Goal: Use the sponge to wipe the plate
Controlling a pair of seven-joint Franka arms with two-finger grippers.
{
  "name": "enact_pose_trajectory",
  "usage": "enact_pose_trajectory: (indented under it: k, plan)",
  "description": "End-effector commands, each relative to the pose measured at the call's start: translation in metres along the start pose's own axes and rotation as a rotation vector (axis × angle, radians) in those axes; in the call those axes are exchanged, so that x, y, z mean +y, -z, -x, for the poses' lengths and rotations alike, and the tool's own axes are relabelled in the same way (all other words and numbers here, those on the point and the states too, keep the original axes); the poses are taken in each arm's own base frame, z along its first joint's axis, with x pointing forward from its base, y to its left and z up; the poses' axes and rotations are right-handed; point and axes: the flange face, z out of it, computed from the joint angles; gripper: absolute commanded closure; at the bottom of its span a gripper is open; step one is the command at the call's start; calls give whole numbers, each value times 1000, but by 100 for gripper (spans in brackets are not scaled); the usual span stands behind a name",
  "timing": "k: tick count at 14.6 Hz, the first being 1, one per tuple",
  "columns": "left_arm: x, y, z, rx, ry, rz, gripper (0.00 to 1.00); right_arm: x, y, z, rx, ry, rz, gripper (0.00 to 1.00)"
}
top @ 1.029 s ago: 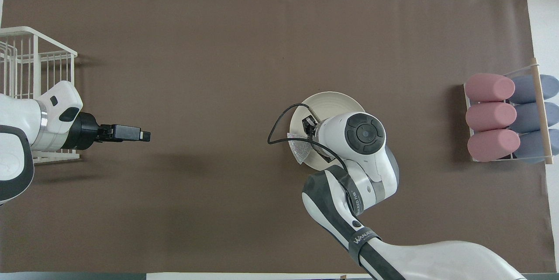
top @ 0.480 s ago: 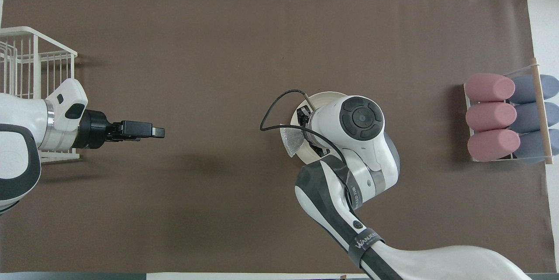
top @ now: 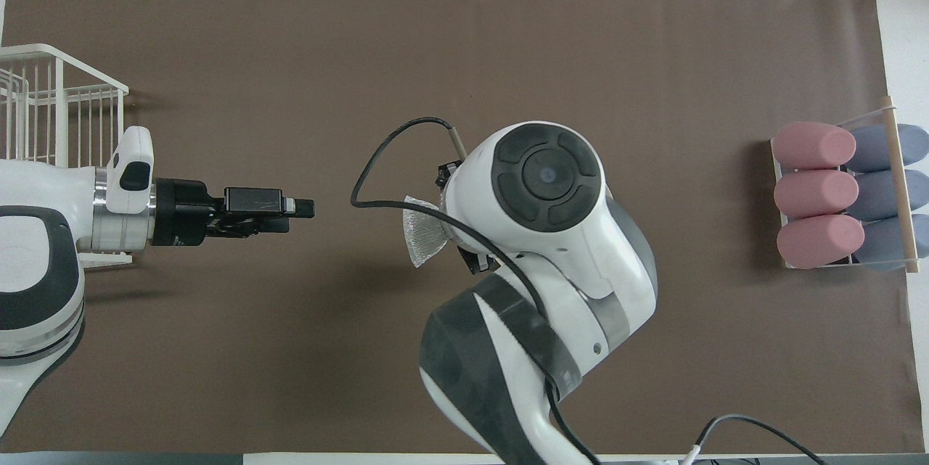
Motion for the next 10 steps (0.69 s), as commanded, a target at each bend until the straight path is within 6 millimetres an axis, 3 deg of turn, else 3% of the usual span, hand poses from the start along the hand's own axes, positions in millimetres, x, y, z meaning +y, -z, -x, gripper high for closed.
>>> enact_pose_trajectory:
  k: [1,5,10]
  plan:
    - [10,-5,13,-45,39,110,0,1,-7,22,24,-42,14,100]
    - [13,-9,14,-66,43,136,0,2,-8,21,37,-35,18,100]
    - [28,-36,20,-90,-8,126,2,2,-8,21,37,-35,18,100]
